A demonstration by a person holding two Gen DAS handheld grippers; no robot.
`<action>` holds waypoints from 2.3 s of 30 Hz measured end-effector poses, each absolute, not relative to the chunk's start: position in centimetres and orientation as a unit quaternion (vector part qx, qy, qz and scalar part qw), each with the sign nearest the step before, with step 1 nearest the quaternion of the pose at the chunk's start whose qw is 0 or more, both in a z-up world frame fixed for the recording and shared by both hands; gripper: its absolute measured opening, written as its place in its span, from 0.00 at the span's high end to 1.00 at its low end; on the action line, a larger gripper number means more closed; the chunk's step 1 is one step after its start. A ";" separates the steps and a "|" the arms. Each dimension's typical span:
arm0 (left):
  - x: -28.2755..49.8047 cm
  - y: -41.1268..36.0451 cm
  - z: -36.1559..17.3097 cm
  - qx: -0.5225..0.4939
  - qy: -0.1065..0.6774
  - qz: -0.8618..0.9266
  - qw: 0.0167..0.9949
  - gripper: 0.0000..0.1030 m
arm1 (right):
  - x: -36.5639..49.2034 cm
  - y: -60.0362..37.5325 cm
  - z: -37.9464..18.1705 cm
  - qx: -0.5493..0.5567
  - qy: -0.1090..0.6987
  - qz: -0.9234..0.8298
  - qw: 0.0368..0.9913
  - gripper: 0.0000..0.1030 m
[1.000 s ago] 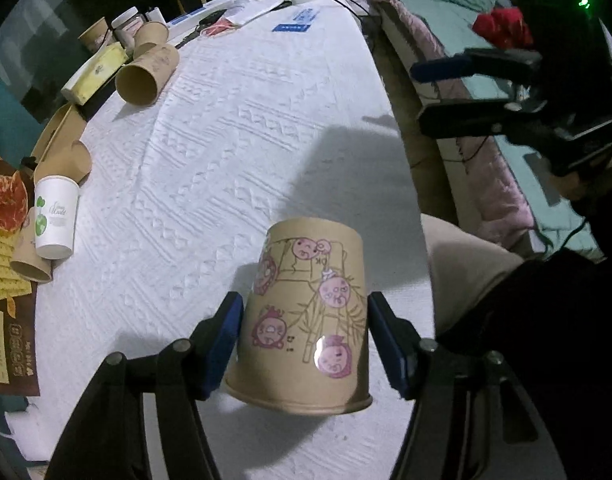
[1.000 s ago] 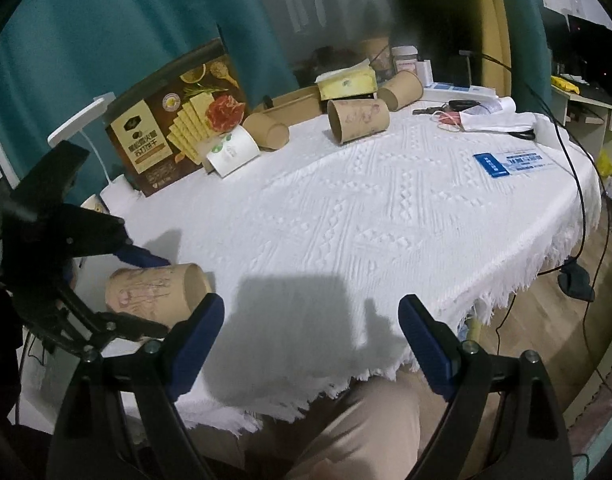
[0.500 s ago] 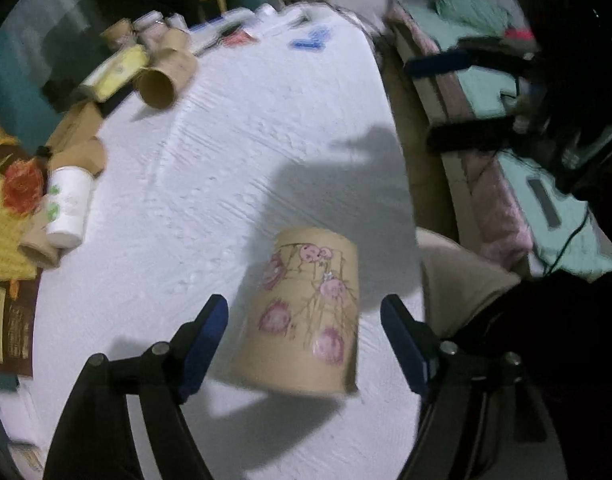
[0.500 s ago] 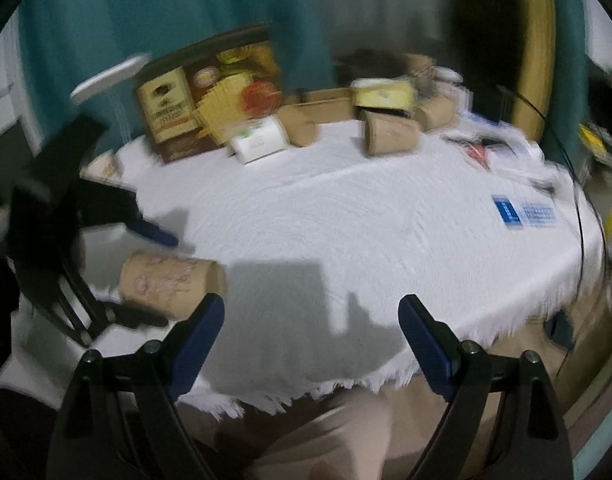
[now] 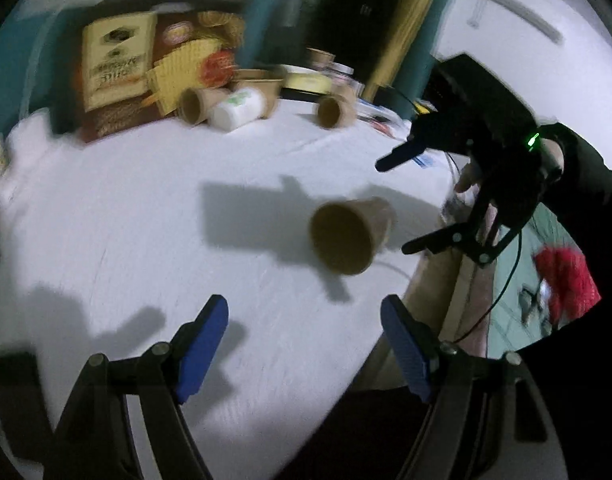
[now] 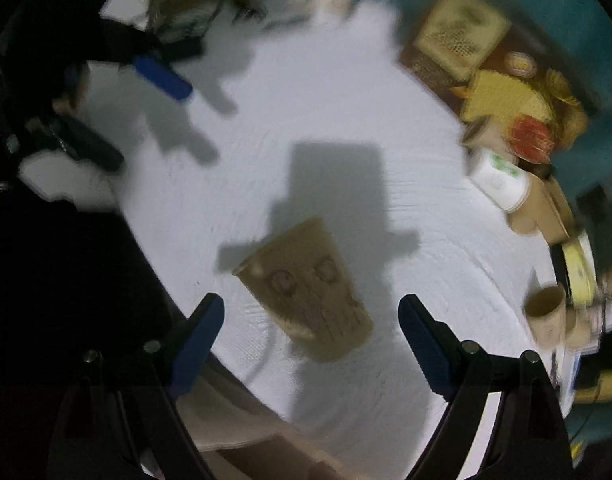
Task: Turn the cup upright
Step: 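Lift the cup with the left gripper and pass it to the right gripper, then carry the cup with the right gripper and turn it upright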
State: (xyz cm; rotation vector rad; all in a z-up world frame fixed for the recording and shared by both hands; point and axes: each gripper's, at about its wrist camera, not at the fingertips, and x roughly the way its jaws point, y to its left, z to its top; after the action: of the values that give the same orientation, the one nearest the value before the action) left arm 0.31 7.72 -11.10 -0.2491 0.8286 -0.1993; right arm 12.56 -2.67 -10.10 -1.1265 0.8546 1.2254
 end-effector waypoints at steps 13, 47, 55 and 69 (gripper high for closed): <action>-1.7 9.4 -14.7 -0.181 0.397 -0.068 0.897 0.24 | 12.1 2.1 -15.6 -0.593 0.387 0.514 0.484 0.24; 0.6 7.9 -11.6 -0.167 0.337 0.008 0.926 0.24 | 19.2 -6.6 -15.8 -0.029 0.322 0.396 0.860 0.35; 1.6 7.8 -11.5 -0.171 0.342 0.013 0.924 0.24 | 18.3 -8.4 -16.9 -0.010 0.326 0.381 0.865 0.35; 1.2 6.3 -10.7 -0.130 0.315 0.049 0.939 0.17 | 16.0 -9.5 -16.2 -0.028 0.336 0.351 0.874 0.28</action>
State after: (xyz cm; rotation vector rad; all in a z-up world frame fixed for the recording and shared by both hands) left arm 1.18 6.30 -10.74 -0.2656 0.6436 0.1009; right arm 15.96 -9.55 -16.23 -0.0590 0.7011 0.7335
